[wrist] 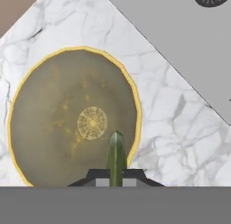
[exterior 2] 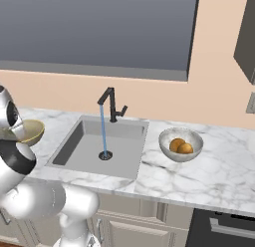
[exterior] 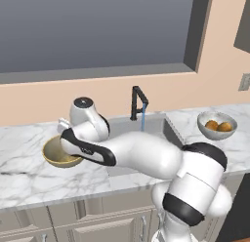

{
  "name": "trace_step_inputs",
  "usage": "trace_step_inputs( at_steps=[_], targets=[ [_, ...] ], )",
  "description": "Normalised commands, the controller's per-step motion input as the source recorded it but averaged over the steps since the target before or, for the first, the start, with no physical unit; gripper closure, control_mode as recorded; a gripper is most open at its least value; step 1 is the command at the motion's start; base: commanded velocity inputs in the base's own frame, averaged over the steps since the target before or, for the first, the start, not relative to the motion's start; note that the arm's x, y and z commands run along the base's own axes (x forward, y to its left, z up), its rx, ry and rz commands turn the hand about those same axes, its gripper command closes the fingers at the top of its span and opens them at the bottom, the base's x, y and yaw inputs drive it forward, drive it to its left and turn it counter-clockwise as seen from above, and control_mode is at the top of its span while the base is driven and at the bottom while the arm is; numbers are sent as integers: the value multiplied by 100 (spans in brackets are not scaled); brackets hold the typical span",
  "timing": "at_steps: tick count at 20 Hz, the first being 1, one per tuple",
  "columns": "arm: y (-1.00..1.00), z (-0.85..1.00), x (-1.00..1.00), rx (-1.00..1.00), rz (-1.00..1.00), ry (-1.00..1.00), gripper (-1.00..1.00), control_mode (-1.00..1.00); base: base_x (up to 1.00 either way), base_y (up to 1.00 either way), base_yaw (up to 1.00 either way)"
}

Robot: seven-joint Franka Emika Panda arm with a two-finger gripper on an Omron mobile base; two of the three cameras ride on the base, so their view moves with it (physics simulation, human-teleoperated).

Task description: Pick the potatos from the sink and place them in one bowl. Place the lemon wedge in the other bowl. Then turn off the sink faucet.

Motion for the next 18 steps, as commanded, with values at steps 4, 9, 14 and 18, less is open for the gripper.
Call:
trace_step_inputs(
  at_steps=[4,9,14,18],
  targets=[
    [54,-22,52,1,0,3,100,-100,0,0,0],
    [30,-28,39,0,0,6,100,-100,0,0,0],
    [10,-24,33,-2,0,11,100,-100,0,0,0],
    [6,-29,22,-4,0,10,-100,-100,0,0,0]
  ],
)
